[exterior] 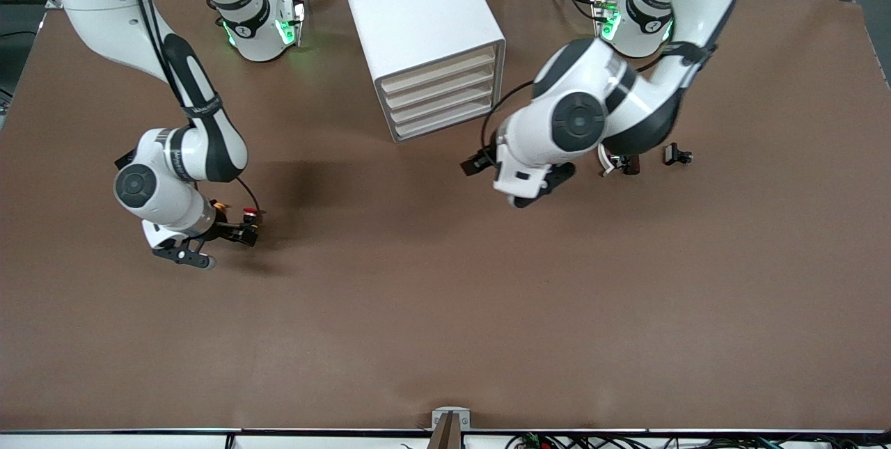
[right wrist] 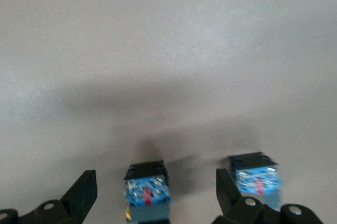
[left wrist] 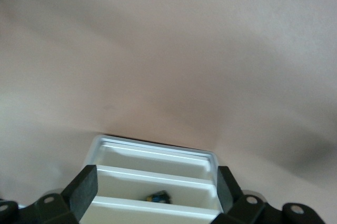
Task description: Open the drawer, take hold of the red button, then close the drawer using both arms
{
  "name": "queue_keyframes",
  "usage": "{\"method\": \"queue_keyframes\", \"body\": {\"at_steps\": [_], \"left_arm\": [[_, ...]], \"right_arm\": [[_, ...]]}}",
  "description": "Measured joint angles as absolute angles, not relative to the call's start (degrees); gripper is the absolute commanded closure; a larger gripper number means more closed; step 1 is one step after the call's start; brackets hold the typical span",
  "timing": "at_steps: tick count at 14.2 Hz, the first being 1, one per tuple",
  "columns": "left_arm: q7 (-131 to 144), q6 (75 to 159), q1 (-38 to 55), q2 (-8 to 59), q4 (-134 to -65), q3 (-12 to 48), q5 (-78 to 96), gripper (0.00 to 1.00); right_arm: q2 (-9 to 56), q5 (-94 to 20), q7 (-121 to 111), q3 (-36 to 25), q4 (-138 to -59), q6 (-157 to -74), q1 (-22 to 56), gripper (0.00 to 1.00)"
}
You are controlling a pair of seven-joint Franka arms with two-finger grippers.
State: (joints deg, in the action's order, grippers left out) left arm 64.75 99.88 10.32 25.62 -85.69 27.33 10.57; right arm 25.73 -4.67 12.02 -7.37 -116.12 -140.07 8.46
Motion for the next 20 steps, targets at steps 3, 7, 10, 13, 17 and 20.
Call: {"method": "queue_keyframes", "body": {"at_steps": [3,7,10,13,17,20], "left_arm": [[55.5,92.7,3.6,21.4,-85.5,27.3,10.4,0.0],[42.4,88.3,-4.5,16.8,-85.5,26.4,10.2,0.0],[31.5,86.3,-3.4,13.8,-85.5,18.8,9.9,0.0],[22.1,83.8,-0.9,11.3,-85.8,11.8,7.2,0.0],[12.2,83.2,0.2,9.2,-87.3,6.8,3.4,0.0],[5.8,83.2,3.0,7.3,-88.6,-0.4,3.3,0.0]], "right_arm": [[20.3,-4.7,8.3,-7.4,-112.2,-127.2,6.0,0.0],[11.1,-4.6,7.5,-7.4,-106.5,-108.8,4.8,0.0],[6.8,-3.5,7.2,-7.4,-100.3,-96.7,4.8,0.0],[6.2,-0.7,1.4,-7.4,-91.9,-87.5,4.8,0.0],[6.3,0.6,-5.3,-7.6,-84.6,-81.5,3.2,0.0],[6.5,0.8,-6.3,-7.7,-82.5,-79.9,1.7,0.0]]}}
